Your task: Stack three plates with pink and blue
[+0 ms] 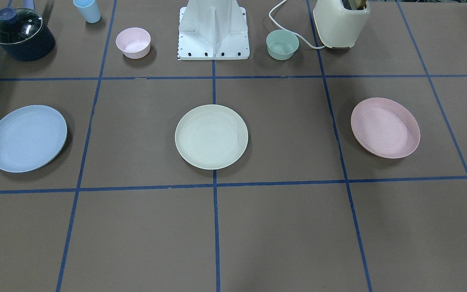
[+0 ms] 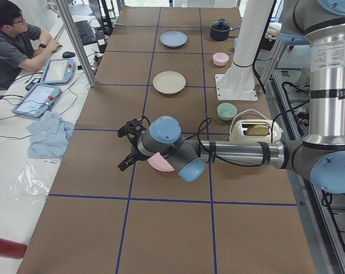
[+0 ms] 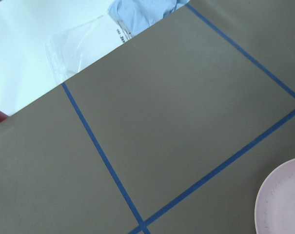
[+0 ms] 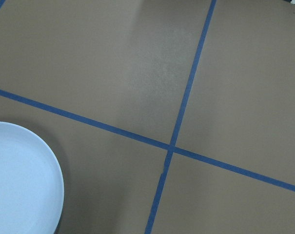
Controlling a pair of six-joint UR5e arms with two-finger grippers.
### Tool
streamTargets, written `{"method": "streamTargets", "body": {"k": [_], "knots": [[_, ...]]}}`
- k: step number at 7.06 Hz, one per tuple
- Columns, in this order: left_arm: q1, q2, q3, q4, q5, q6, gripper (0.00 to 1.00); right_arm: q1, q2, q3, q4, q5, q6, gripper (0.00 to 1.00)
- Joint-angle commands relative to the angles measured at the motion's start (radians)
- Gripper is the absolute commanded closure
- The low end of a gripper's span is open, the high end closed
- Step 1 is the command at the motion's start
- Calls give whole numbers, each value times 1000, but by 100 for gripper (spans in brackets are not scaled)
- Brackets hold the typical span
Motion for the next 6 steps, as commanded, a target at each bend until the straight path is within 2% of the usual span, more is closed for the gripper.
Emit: {"method": "streamTargets", "body": {"k": [1,2,3,5,6], "knots": [[172,64,71,-212,6,-331,0,-19,-5,-4,37,0,29,0],[235,98,76,-287,26,-456,0,-19,-13,-4,54,0,29,0],[304,130,85,-324,117,-517,0,-19,-20,-7,72,0,28,0],[402,135,123,-391,199,-677,1,-20,-22,-16,77,-1,29,0],[503,135,123,-418,283,-820,6,-21,-25,-32,79,2,29,0]]}}
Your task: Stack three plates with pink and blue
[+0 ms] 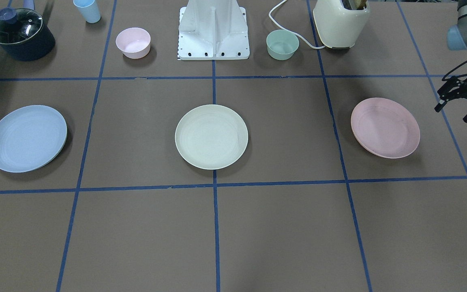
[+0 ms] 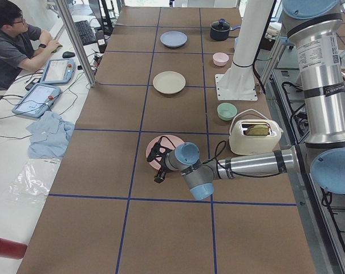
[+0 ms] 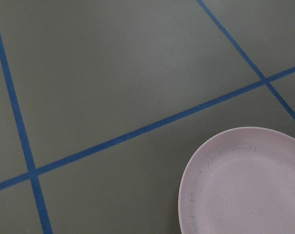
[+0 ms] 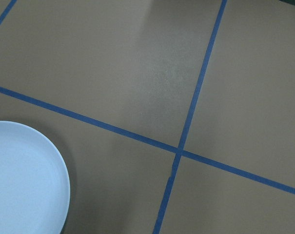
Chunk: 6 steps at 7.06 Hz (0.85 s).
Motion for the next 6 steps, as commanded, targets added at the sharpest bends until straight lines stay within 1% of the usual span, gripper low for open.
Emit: {"method": "streamTargets", "body": {"k": [1,2,3,4,5,6], "knots": [[184,-4,10,-51,157,-245,12,-1,-3,-20,4,2,1,0],[215,-11,27,-51,182,-281,22,-1,-3,-21,9,2,1,0],[219,-12,53,-53,200,-281,31,-1,-3,-21,10,2,1,0],[219,-10,70,-54,202,-277,33,-1,-3,-21,10,2,1,0],[220,-12,81,-54,222,-281,39,-1,-3,-21,10,2,3,0],[220,-18,78,-54,222,-283,64,-1,-3,-21,10,2,3,0]]}}
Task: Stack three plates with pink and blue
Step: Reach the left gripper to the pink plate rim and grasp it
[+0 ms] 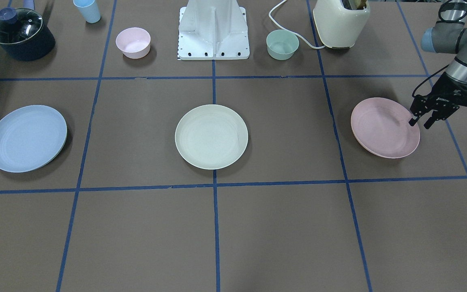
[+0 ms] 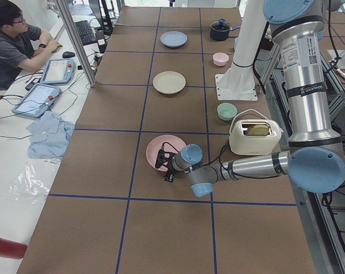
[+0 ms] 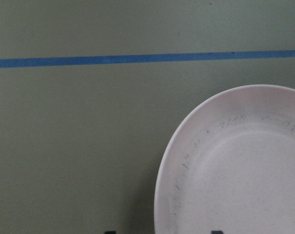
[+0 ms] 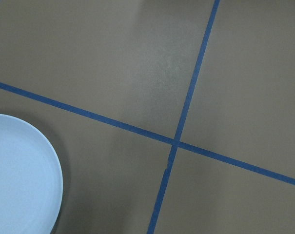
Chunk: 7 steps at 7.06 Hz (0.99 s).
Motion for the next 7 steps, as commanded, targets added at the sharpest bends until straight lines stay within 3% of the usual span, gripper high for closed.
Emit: {"method": "streamTargets", "body": {"k": [1,2,4,7], "knots": [[18,-10,4,0,8,-3,87,0,0,0,0,0,1,0],[23,-11,1,-2,8,-2,100,0,2,0,0,0,1,0],[21,-17,-14,-2,2,3,100,0,0,-2,0,2,1,0],[-33,-22,-88,16,-180,9,100,0,2,-8,0,2,1,0]]}}
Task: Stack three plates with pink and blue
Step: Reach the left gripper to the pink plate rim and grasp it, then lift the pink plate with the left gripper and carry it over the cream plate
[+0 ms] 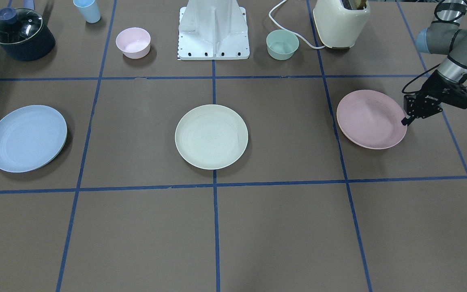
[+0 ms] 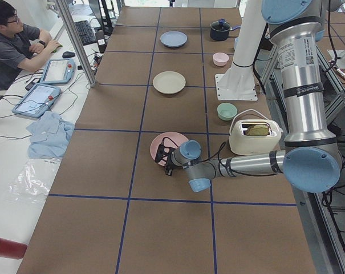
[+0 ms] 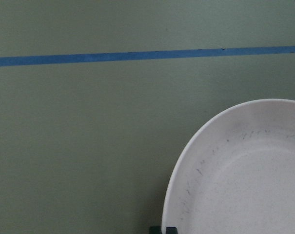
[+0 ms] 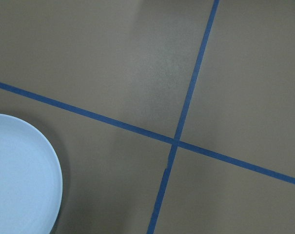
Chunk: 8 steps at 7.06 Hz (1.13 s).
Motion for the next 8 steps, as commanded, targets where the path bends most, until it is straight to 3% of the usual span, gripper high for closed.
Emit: {"method": "streamTargets", "body": {"k": [1,2,4,5,7,8], "knots": [[-72,-30,-33,19,-119,2,100,0,0,-3,0,2,0,0],[-103,-71,-80,92,-147,2,100,0,0,-3,0,0,0,0],[-105,-166,-293,418,-135,-27,100,0,0,-3,0,3,0,0],[-93,-240,-349,519,-131,-94,100,0,-1,-3,0,5,0,0],[66,-408,-346,590,-32,-278,100,0,-1,-3,0,6,0,0],[151,-531,-343,727,35,-352,100,0,-1,-5,0,6,0,0]]}}
